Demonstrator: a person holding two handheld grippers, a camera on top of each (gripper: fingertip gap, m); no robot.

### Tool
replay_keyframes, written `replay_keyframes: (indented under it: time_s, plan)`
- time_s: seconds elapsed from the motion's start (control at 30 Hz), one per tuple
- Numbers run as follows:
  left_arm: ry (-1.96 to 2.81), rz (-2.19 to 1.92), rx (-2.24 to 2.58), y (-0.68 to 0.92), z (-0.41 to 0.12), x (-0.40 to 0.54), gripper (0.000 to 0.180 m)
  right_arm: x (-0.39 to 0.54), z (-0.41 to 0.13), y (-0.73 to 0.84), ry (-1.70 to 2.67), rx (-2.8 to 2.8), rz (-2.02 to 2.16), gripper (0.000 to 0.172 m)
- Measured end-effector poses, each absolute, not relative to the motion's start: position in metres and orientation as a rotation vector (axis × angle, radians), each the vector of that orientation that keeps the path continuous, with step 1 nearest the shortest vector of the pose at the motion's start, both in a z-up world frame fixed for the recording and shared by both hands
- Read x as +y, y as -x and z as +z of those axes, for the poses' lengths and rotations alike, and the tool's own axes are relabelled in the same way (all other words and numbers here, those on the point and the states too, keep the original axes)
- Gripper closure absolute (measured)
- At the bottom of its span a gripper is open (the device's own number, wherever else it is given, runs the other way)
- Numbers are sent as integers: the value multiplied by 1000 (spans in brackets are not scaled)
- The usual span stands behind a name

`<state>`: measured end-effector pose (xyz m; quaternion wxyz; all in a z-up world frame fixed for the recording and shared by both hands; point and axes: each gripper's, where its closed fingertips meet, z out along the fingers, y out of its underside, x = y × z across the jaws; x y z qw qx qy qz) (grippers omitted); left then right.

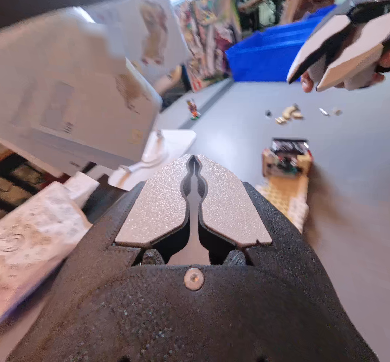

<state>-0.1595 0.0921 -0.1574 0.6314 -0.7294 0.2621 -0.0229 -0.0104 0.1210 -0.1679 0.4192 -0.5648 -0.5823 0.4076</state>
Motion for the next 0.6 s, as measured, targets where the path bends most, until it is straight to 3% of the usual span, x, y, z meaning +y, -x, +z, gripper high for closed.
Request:
replay_keyframes:
  time_s: [0.07, 0.1, 0.13, 0.2, 0.33, 0.47, 0.6]
  plan:
    - [1743, -170, 694, 147, -194, 71, 180, 103, -209, -2, 1475, -1562, 952, 127]
    - [1769, -264, 731, 138, -208, 62, 165, 100, -229, -5, 1479, -1606, 871, 121]
    - [1822, -357, 728, 131, -223, 57, 131, 102, -245, -6, 1466, -1638, 770, 118]
    - [1981, -457, 747, 125, -253, 52, 101, 109, -268, -8, 1430, -1734, 571, 112]
    - [2043, -416, 854, 117, -278, 52, 84, 120, -282, -6, 1422, -1781, 486, 111]
    - [2123, -405, 917, 112, -301, 47, 84, 123, -283, -6, 1435, -1746, 519, 117]
    - [2133, -345, 1002, 108, -307, 42, 108, 145, -283, -12, 1523, -1627, 480, 128]
